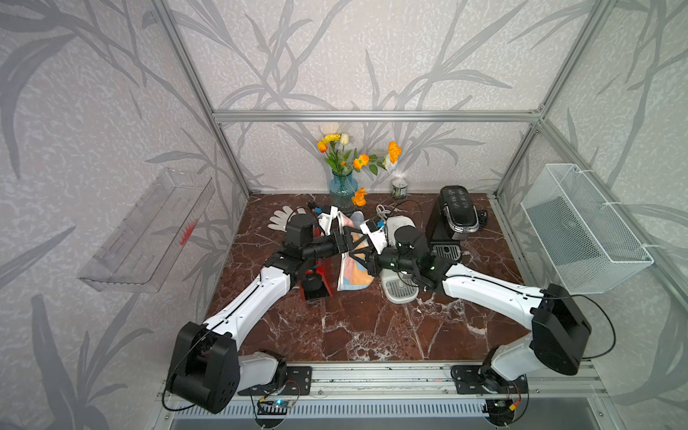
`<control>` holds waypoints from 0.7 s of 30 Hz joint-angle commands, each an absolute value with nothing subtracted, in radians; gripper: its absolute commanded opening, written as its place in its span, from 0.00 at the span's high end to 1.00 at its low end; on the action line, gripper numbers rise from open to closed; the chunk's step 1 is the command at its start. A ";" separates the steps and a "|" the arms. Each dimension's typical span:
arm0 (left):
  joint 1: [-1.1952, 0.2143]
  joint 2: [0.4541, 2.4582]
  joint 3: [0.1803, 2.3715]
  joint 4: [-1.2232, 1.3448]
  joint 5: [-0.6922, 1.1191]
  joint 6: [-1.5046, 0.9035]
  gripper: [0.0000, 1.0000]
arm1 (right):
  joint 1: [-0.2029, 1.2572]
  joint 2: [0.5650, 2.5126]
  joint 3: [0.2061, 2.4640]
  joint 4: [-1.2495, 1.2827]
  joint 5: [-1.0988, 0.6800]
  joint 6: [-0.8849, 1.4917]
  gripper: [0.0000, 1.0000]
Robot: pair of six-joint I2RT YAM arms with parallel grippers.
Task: Wipe the surface of a coffee machine
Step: Adjust the cleaning item.
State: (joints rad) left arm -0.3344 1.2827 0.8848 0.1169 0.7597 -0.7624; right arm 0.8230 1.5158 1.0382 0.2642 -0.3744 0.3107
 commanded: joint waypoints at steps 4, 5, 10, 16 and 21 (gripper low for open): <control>-0.344 1.284 0.930 0.161 0.779 -0.771 0.25 | 0.824 1.504 1.046 0.325 -0.369 0.334 0.96; -0.344 1.278 0.932 0.147 0.782 -0.761 0.30 | 0.821 1.509 1.045 0.326 -0.364 0.337 0.95; -0.344 1.247 0.928 0.105 0.771 -0.718 0.54 | 0.800 1.529 1.031 0.341 -0.363 0.363 0.95; -0.339 1.285 0.966 0.074 0.829 -0.687 0.95 | 0.766 1.539 1.020 0.333 -0.341 0.401 0.94; -0.334 1.301 0.996 0.050 0.836 -0.679 1.00 | 0.749 1.557 1.018 0.328 -0.346 0.429 0.77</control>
